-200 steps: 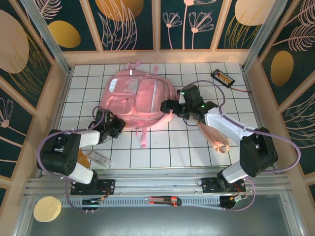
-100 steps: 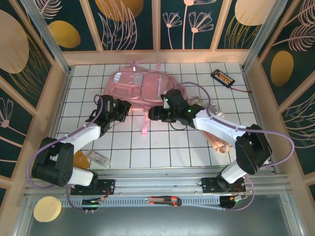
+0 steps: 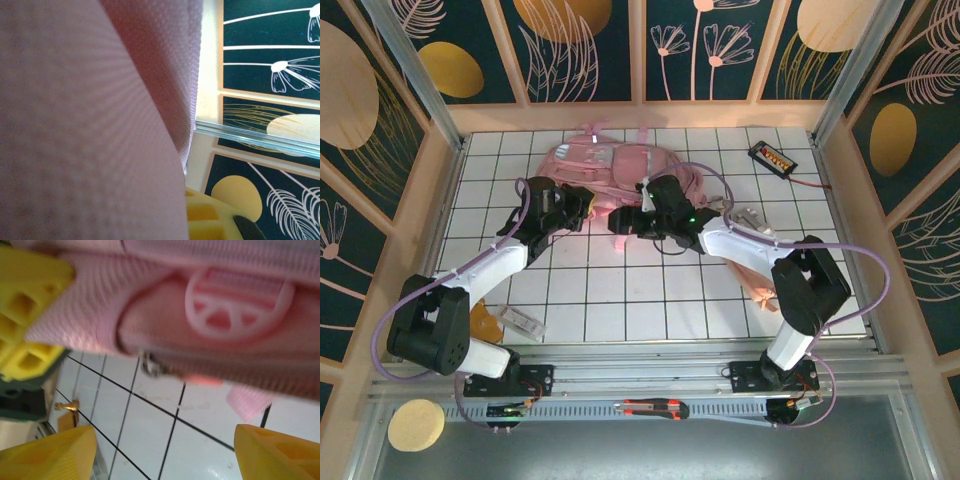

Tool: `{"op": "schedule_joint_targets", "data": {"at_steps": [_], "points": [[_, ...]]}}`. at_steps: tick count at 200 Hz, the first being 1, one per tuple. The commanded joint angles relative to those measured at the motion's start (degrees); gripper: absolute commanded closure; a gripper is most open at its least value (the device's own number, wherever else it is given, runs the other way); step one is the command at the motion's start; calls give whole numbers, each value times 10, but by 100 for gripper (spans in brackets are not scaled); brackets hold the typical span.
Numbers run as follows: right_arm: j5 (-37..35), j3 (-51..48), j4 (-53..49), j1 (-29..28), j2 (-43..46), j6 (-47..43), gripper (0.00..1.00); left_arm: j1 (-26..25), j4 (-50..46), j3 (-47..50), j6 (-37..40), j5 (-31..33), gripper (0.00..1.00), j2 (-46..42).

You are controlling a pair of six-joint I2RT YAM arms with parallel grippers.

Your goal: Pack the student bag

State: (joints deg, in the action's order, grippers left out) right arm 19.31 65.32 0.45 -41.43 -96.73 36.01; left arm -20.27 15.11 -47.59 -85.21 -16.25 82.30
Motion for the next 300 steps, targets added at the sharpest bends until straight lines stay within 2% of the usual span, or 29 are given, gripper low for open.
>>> {"op": "schedule_joint_targets", "data": {"at_steps": [1,15,79,149,176,200,218,246,261,286,300], "points": [[52,-27,106,30,3,33,26,-8,52,-28,-40,-38,100,-19],[78,-34,147,44,0,53,26,-10,51,-30,-42,-37,100,-21],[121,-34,186,52,-20,56,28,-15,64,-31,-60,-41,100,-17],[144,-45,244,42,-42,65,31,-20,75,-39,-76,-43,100,-9],[138,-37,236,34,-47,48,33,-20,81,-38,-82,-44,100,-7],[117,-35,210,31,-44,30,42,-20,82,-40,-83,-45,100,-5],[99,-35,196,31,-39,23,45,-20,82,-42,-82,-46,100,-4],[85,-31,180,32,-40,21,57,-20,80,-42,-80,-44,100,-6],[80,-30,176,32,-42,22,59,-20,80,-38,-82,-43,100,-8],[71,-30,164,36,-43,24,69,-20,80,-35,-82,-41,100,-11],[66,-31,159,37,-42,25,78,-20,83,-31,-84,-41,100,-12]]}}
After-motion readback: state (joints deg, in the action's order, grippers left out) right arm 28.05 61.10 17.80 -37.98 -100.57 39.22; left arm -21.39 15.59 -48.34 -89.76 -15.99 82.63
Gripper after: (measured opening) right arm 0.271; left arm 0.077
